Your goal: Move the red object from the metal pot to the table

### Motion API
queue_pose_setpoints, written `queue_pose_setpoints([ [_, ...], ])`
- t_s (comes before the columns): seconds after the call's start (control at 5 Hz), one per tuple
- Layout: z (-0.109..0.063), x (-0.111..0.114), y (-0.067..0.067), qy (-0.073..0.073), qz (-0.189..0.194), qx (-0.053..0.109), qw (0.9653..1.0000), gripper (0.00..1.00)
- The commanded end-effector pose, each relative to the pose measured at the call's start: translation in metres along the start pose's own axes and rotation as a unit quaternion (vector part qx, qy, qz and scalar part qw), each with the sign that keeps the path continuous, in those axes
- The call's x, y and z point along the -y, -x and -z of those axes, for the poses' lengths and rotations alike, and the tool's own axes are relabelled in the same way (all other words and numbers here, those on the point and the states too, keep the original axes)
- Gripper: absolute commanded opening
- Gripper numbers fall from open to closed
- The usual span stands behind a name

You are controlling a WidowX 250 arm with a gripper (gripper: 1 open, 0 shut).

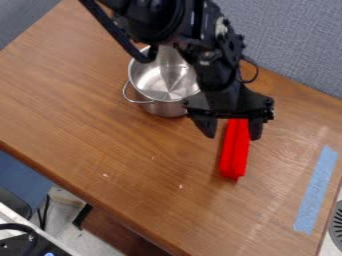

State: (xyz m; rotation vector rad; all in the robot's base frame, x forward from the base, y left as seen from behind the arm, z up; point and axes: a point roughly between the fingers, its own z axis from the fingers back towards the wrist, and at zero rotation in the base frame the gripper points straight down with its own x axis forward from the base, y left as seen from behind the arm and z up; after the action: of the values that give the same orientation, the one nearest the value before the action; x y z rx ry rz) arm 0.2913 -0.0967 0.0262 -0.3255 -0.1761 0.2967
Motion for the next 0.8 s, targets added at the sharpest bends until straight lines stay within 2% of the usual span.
queue_pose_setpoints([
  [0.0, 0.011, -0.005, -0.015, 0.007, -0.04, 0.017, 0.999, 1.0],
  [0.2, 0.029, -0.012, -0.017, 0.002, -0.071, 0.021, 0.9973, 1.0],
  [0.4, 0.047, -0.01, -0.024, -0.008, -0.123, 0.02, 0.9921, 1.0],
  [0.6, 0.069, -0.009, -0.034, -0.022, -0.168, 0.029, 0.9851, 1.0],
])
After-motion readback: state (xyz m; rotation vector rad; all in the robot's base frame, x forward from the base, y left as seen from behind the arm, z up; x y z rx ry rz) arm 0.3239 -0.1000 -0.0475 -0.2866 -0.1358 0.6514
